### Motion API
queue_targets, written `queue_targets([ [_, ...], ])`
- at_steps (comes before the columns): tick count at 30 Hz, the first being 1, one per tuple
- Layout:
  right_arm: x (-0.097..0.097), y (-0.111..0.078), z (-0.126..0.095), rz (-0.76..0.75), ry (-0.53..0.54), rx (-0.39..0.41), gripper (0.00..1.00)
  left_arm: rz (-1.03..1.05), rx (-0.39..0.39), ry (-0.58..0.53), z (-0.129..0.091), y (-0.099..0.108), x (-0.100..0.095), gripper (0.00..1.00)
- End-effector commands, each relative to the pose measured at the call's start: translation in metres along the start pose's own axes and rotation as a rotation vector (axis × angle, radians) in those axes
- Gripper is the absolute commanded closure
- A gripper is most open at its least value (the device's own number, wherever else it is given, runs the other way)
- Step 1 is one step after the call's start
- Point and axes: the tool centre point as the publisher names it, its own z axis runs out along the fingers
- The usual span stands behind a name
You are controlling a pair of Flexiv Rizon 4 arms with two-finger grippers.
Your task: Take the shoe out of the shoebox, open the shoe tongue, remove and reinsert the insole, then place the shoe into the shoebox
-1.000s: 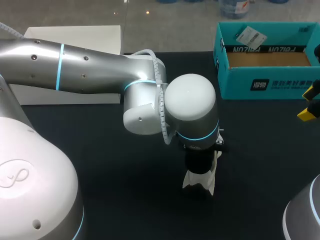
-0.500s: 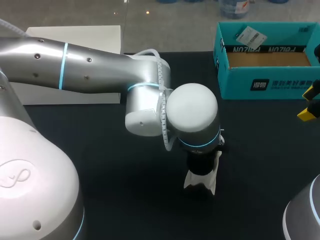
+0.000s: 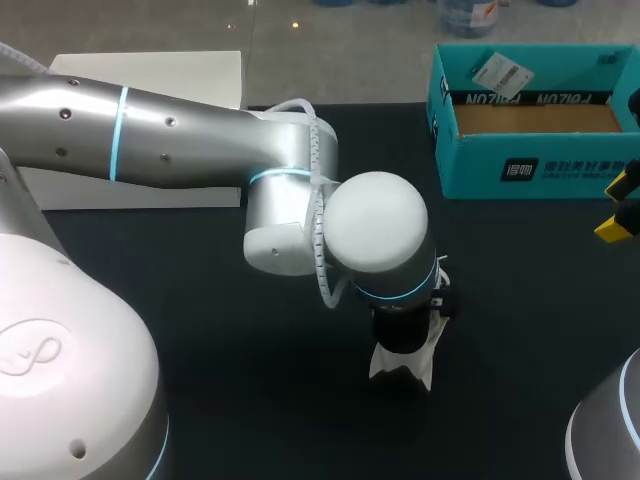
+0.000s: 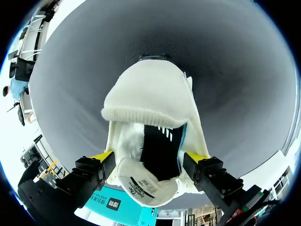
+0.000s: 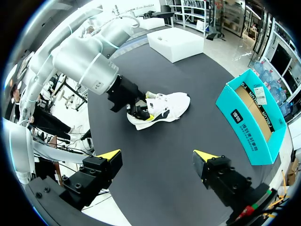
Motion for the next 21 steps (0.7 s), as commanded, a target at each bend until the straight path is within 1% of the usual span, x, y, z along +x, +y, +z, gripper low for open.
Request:
queue_targets([
  [1,-0.001,0.000,0.001,0.001,0.001,0.003,0.00,0.001,-0.014,-0.006,-0.013,0.003,0.003,0.00],
  [8,-0.001,0.000,0.001,0.001,0.001,0.003,0.00,-0.004,-0.039,-0.012,-0.030,0.015,-0.001,0.00],
  [12,-0.001,0.000,0.001,0.001,0.001,0.003,0.00,0.000,-0.051,-0.006,-0.049,0.026,-0.003,0.00],
  [15,-0.001,0.000,0.001,0.001,0.001,0.003,0.00,0.000,-0.057,-0.005,-0.065,0.039,-0.003,0.00],
  [17,-0.001,0.000,0.001,0.001,0.001,0.003,0.00,-0.004,-0.087,-0.012,-0.077,0.052,-0.002,0.00],
  [19,-0.001,0.000,0.001,0.001,0.001,0.003,0.00,-0.017,-0.093,-0.037,-0.085,0.064,-0.003,0.00],
  [20,-0.001,0.000,0.001,0.001,0.001,0.003,0.00,-0.023,-0.100,-0.042,-0.087,0.070,-0.004,0.80],
  [21,-0.001,0.000,0.001,0.001,0.001,0.003,0.00,-0.023,-0.079,-0.046,-0.088,0.074,-0.004,1.00],
])
